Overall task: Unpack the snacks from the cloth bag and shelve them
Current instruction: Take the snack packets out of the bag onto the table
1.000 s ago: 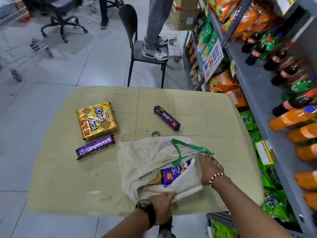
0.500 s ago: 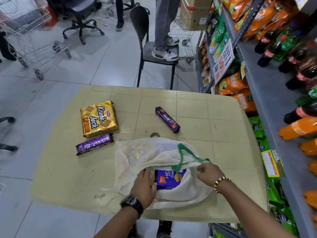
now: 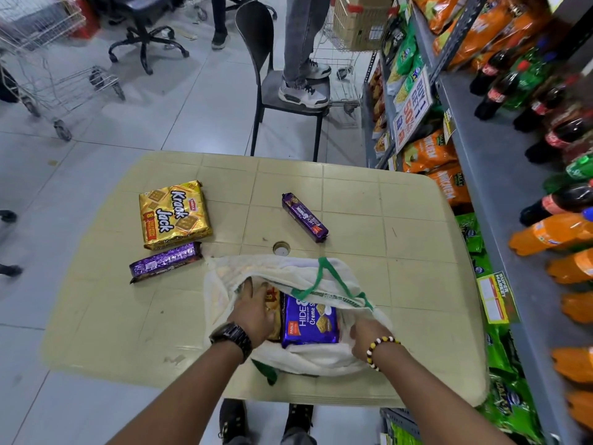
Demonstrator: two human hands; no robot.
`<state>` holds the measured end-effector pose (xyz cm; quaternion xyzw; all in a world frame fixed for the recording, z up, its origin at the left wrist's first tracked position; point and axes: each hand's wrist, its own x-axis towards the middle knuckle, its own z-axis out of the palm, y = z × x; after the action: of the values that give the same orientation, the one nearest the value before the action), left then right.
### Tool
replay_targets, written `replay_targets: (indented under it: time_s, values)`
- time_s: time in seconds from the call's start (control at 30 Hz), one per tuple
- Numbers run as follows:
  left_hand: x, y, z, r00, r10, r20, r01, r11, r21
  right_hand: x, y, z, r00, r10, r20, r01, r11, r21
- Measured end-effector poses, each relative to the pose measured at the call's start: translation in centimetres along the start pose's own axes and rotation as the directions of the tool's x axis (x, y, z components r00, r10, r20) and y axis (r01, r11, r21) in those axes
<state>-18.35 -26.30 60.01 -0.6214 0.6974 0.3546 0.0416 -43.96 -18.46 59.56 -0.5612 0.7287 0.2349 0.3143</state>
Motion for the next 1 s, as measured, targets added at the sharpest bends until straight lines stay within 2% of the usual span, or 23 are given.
replay_targets:
  time_s: [0.07, 0.13, 0.17, 0.23, 0.3, 0.33, 0.4, 0.43, 0.5, 0.57, 0.7, 0.8, 1.0]
  values:
    - [-0.1, 0.1, -0.5, 0.993, -0.039, 0.111, 0.039, 0.999, 0.002, 0.0, -0.3, -0.3, 0.980, -0.012, 0.198, 0.034, 0.994, -0.108]
    - [-0.9, 0.3, -0.5, 0.982, -0.064, 0.176, 0.063, 0.998, 0.014, -0.2, -0.3, -0.7, 0.964, -0.006, 0.264, 0.042, 0.990, -0.132]
    - [-1.5, 0.4, -0.4, 0.984, -0.064, 0.165, 0.064, 0.998, 0.009, -0.5, -0.3, -0.6, 0.976, -0.019, 0.217, 0.040, 0.995, -0.093]
    - [-2.7, 0.8, 0.3, 0.998, -0.037, 0.049, 0.038, 0.999, -0.032, -0.9, -0.7, -0.6, 0.998, -0.012, -0.059, 0.021, 0.987, 0.159]
    - [-3.7, 1.2, 1.1, 0.998, -0.032, -0.045, 0.028, 0.997, -0.076, -0.9, -1.2, -0.2, 0.951, 0.109, -0.289, 0.059, 0.854, 0.517]
    - [-3.9, 1.4, 1.7, 0.999, -0.034, -0.042, 0.031, 0.996, -0.086, -1.0, -1.6, -0.2, 0.943, 0.163, -0.291, 0.071, 0.754, 0.653]
    - [-3.7, 1.6, 2.9, 0.999, -0.039, 0.021, 0.042, 0.988, -0.150, -0.8, -2.1, 0.1, 0.966, 0.184, -0.179, 0.053, 0.540, 0.840]
    - [-3.5, 1.8, 3.3, 0.996, -0.053, 0.070, 0.068, 0.966, -0.248, -0.7, -2.4, 0.4, 0.981, 0.156, -0.112, 0.033, 0.436, 0.899]
    - [-3.0, 2.0, 3.6, 0.984, -0.075, 0.160, 0.143, 0.870, -0.472, -0.4, -2.7, 1.2, 0.992, 0.103, -0.070, 0.033, 0.325, 0.945]
    - [-2.2, 2.1, 3.7, 0.974, -0.084, 0.212, 0.190, 0.811, -0.553, -0.1, -2.9, 1.8, 0.989, 0.089, -0.121, 0.085, 0.336, 0.938]
    - [-1.4, 1.6, 3.9, 0.970, -0.080, 0.231, 0.205, 0.783, -0.588, -1.5, -3.4, 0.5, 0.966, 0.115, -0.233, 0.161, 0.438, 0.884]
    - [-2.0, 0.8, 3.4, 0.969, -0.067, 0.238, 0.206, 0.753, -0.625, -2.8, -3.6, -0.3, 0.961, 0.094, -0.260, 0.197, 0.429, 0.881]
    - [-4.3, 0.1, 1.0, 0.975, -0.040, 0.219, 0.197, 0.610, -0.768, -6.1, -5.0, -1.0, 0.951, 0.115, -0.288, 0.213, 0.434, 0.875]
